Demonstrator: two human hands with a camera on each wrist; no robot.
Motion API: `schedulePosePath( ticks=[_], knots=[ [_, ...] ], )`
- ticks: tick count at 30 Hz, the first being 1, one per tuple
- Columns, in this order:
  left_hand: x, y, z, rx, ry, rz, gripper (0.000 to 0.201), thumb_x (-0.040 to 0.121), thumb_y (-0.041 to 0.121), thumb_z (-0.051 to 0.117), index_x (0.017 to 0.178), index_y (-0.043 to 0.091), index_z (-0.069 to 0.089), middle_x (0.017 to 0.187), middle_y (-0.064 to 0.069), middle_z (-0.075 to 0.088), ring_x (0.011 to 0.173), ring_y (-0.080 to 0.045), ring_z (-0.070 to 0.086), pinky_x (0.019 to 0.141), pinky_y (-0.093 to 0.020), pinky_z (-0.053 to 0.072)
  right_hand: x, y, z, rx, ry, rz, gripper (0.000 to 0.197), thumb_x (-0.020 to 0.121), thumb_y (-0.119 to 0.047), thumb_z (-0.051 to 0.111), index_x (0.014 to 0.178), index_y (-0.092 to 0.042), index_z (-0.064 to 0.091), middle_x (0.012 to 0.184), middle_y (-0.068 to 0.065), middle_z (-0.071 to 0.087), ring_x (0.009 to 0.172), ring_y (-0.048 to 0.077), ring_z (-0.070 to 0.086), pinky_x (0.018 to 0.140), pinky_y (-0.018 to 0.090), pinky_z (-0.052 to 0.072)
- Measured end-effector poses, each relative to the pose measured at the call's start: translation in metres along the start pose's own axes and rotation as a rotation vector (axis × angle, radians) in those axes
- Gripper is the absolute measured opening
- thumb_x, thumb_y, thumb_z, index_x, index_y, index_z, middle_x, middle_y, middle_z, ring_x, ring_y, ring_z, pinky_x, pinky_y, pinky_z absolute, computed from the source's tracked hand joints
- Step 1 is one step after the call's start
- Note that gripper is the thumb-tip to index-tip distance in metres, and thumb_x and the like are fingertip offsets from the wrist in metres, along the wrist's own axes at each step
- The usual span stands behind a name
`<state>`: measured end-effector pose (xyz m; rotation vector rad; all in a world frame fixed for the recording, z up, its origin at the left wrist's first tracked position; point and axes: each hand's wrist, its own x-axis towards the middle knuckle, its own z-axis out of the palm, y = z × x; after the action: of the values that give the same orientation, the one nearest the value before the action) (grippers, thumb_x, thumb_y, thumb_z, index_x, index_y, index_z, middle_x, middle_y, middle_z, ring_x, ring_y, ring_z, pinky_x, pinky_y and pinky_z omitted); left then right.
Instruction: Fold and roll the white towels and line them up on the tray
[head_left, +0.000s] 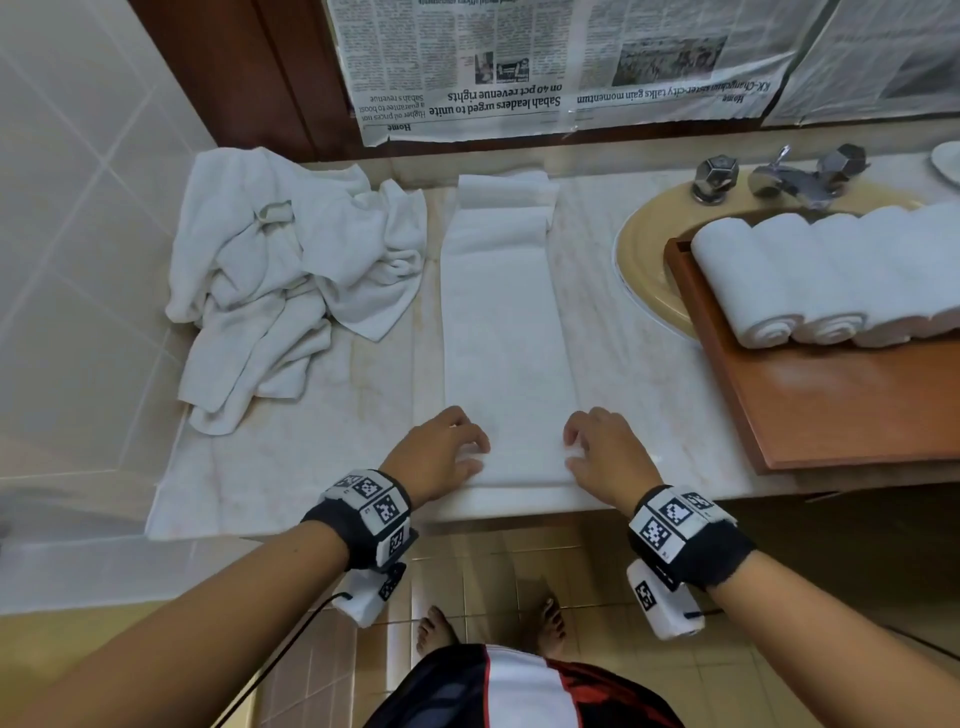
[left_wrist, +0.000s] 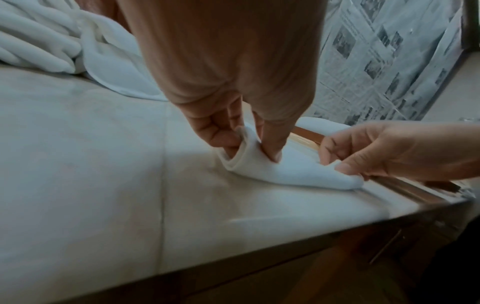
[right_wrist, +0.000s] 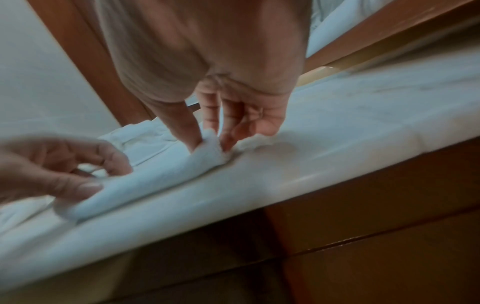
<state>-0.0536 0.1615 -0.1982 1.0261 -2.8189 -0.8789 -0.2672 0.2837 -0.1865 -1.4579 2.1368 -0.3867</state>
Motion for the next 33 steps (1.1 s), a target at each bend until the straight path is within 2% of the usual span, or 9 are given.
schedulePosePath(
  ticks=[4, 8, 12, 14, 17, 21, 24, 30, 33],
  knots=[
    [-0.008, -0.001, 0.006, 0.224, 0.128, 0.236, 0.005, 0.078, 0.022, 0.077, 0.082, 0.02, 0.076, 0.087, 0.001, 0.065, 0.068, -0.022, 0.06, 0.058, -0.031, 0.046, -0.01, 0.0, 0.009, -0.149, 0.074, -0.316, 0.011, 0.074, -0.001, 0.071, 0.081, -0.008, 0.066, 0.089, 0.004, 0.058, 0.085, 0.023, 0.052, 0.068, 0.035, 0.051],
    [-0.015, -0.004, 0.01, 0.323, 0.094, 0.324, 0.03, 0.069, 0.041, 0.081, 0.088, 0.019, 0.073, 0.092, -0.001, 0.067, 0.069, -0.021, 0.063, 0.058, -0.032, 0.049, -0.015, 0.007, 0.007, -0.229, -0.019, -0.375, 0.029, 0.071, -0.025, 0.076, 0.095, -0.012, 0.064, 0.097, 0.001, 0.059, 0.09, 0.021, 0.053, 0.074, 0.032, 0.045],
    [-0.017, -0.003, 0.009, 0.309, 0.088, 0.337, 0.031, 0.062, 0.028, 0.089, 0.088, 0.018, 0.076, 0.083, -0.001, 0.067, 0.061, -0.021, 0.063, 0.054, -0.029, 0.048, -0.014, 0.006, 0.005, -0.343, -0.04, -0.432, 0.035, 0.055, -0.014, 0.082, 0.085, -0.013, 0.063, 0.083, 0.001, 0.061, 0.074, 0.022, 0.059, 0.06, 0.03, 0.048],
    [-0.017, -0.001, 0.004, 0.281, 0.088, 0.307, 0.022, 0.075, 0.029, 0.078, 0.094, 0.019, 0.077, 0.083, 0.0, 0.068, 0.064, -0.021, 0.063, 0.056, -0.029, 0.049, -0.01, 0.003, 0.001, -0.32, -0.069, -0.416, 0.024, 0.069, -0.013, 0.074, 0.091, -0.011, 0.064, 0.088, 0.002, 0.062, 0.082, 0.023, 0.058, 0.068, 0.029, 0.045],
    [-0.013, 0.004, -0.006, 0.102, -0.032, 0.066, 0.028, 0.096, 0.032, 0.056, 0.115, 0.017, 0.07, 0.103, -0.002, 0.066, 0.093, -0.019, 0.06, 0.082, -0.032, 0.046, -0.004, 0.0, -0.014, -0.053, -0.146, -0.192, 0.019, 0.088, -0.017, 0.062, 0.105, -0.011, 0.068, 0.098, -0.001, 0.062, 0.093, 0.015, 0.056, 0.076, 0.019, 0.037],
    [-0.002, 0.004, -0.007, -0.117, -0.039, -0.159, 0.026, 0.097, 0.03, 0.055, 0.099, 0.011, 0.073, 0.102, 0.0, 0.051, 0.096, -0.017, 0.052, 0.088, -0.031, 0.041, 0.013, -0.004, -0.019, 0.093, -0.135, 0.042, 0.017, 0.087, -0.017, 0.067, 0.099, -0.007, 0.072, 0.095, -0.002, 0.057, 0.089, 0.013, 0.054, 0.076, 0.02, 0.039],
    [0.008, 0.003, -0.005, 0.025, -0.027, -0.205, 0.024, 0.093, 0.037, 0.058, 0.106, 0.021, 0.071, 0.102, 0.002, 0.05, 0.1, -0.015, 0.048, 0.09, -0.034, 0.042, 0.018, -0.004, -0.01, 0.04, -0.047, 0.105, 0.013, 0.084, -0.02, 0.069, 0.096, -0.014, 0.067, 0.096, -0.001, 0.055, 0.093, 0.017, 0.055, 0.078, 0.024, 0.041],
    [0.0, 0.002, 0.002, 0.148, 0.224, 0.169, 0.006, 0.077, 0.013, 0.076, 0.08, 0.015, 0.072, 0.083, -0.001, 0.061, 0.074, -0.025, 0.059, 0.061, -0.039, 0.051, 0.002, -0.009, 0.006, -0.314, 0.125, -0.307, 0.01, 0.076, -0.009, 0.07, 0.084, -0.011, 0.064, 0.086, 0.002, 0.056, 0.083, 0.024, 0.053, 0.064, 0.031, 0.041],
    [-0.005, -0.005, 0.002, 0.199, 0.171, 0.235, 0.026, 0.067, 0.033, 0.085, 0.084, 0.017, 0.073, 0.087, 0.001, 0.065, 0.072, -0.022, 0.061, 0.059, -0.033, 0.05, -0.004, -0.001, 0.008, -0.387, 0.072, -0.355, 0.027, 0.063, -0.027, 0.076, 0.084, -0.015, 0.064, 0.084, 0.0, 0.059, 0.076, 0.023, 0.054, 0.061, 0.032, 0.041]
  ],
)
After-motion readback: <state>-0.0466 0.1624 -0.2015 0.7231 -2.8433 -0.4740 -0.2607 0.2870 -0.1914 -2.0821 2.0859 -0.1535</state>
